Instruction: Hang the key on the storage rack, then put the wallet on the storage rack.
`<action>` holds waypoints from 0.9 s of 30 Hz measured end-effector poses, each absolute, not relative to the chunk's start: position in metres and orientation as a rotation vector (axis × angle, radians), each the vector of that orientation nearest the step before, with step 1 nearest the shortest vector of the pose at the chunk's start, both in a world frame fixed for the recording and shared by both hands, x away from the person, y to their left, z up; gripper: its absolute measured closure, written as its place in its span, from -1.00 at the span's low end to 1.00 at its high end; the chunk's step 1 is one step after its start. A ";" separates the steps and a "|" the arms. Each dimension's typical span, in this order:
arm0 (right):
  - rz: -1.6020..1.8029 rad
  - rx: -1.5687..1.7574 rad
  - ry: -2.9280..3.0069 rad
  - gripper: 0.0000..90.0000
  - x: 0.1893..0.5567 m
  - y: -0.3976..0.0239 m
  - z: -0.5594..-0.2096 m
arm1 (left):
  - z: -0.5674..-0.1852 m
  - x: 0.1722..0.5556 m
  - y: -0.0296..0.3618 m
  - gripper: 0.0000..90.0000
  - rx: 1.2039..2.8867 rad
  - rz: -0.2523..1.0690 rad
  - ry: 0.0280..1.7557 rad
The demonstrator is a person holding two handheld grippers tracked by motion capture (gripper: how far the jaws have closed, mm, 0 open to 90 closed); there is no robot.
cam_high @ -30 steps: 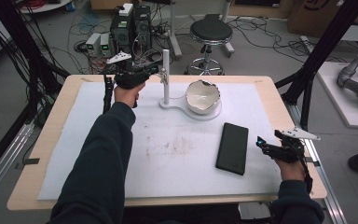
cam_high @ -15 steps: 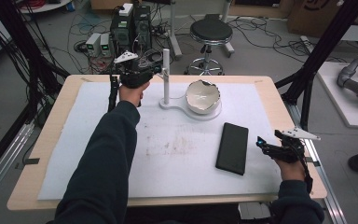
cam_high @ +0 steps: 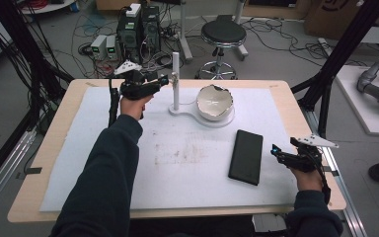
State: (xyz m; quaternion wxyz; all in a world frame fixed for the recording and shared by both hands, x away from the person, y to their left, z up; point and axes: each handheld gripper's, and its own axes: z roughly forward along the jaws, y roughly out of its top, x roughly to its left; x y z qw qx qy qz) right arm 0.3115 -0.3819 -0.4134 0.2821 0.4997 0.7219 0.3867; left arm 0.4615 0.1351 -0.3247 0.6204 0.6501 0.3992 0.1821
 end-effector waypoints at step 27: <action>1.045 1.319 1.975 -0.53 0.319 -0.368 -0.414 | -0.386 0.369 0.165 -0.47 1.672 0.572 0.857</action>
